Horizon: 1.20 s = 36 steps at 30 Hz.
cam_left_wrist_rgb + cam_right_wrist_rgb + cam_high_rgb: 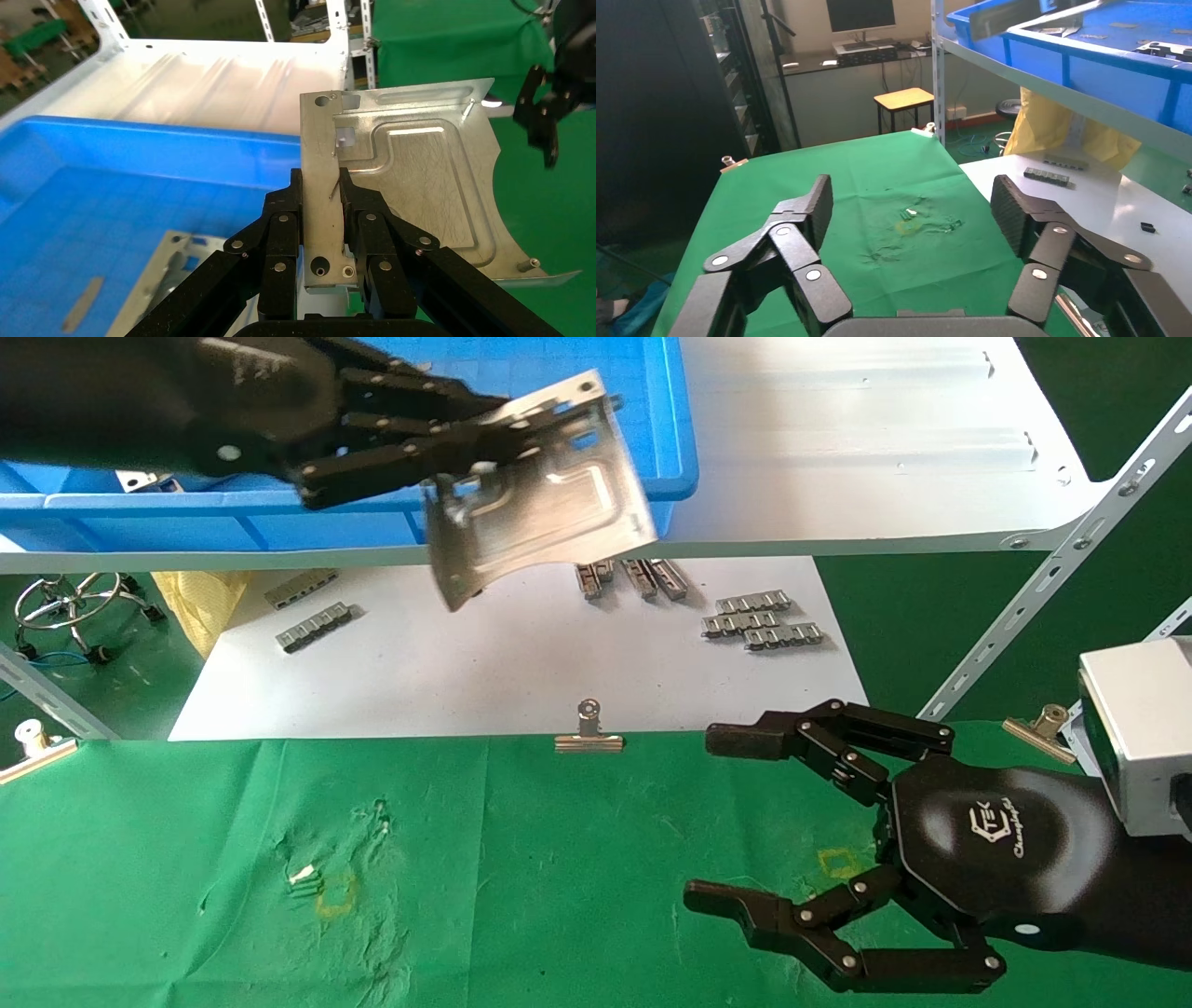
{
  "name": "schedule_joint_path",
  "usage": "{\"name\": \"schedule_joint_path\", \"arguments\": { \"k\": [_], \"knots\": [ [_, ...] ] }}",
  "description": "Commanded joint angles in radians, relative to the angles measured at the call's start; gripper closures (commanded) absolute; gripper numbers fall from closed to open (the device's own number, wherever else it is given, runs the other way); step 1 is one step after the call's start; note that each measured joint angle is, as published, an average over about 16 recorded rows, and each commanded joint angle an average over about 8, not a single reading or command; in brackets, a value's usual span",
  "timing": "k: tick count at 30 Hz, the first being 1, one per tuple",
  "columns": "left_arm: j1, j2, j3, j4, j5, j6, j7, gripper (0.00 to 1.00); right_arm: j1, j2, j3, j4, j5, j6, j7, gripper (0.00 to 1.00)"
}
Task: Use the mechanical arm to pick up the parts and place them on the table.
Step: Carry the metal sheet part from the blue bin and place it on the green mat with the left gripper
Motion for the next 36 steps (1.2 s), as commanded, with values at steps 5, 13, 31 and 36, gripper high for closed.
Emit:
{"name": "schedule_joint_path", "arguments": {
  "k": [5, 13, 31, 36],
  "knots": [
    [0.112, -0.113, 0.054, -0.241, -0.133, 0.011, 0.007, 1.00, 0.000, 0.000, 0.000, 0.000, 0.000, 0.000, 0.000, 0.00],
    [0.230, -0.299, 0.208, -0.528, -0.259, -0.018, 0.048, 1.00, 0.000, 0.000, 0.000, 0.000, 0.000, 0.000, 0.000, 0.00],
    [0.510, -0.331, 0.283, -0.438, -0.147, -0.245, 0.373, 1.00, 0.000, 0.000, 0.000, 0.000, 0.000, 0.000, 0.000, 0.00],
    [0.549, -0.342, 0.285, -0.428, -0.145, -0.254, 0.426, 1.00, 0.000, 0.000, 0.000, 0.000, 0.000, 0.000, 0.000, 0.00]
  ]
}}
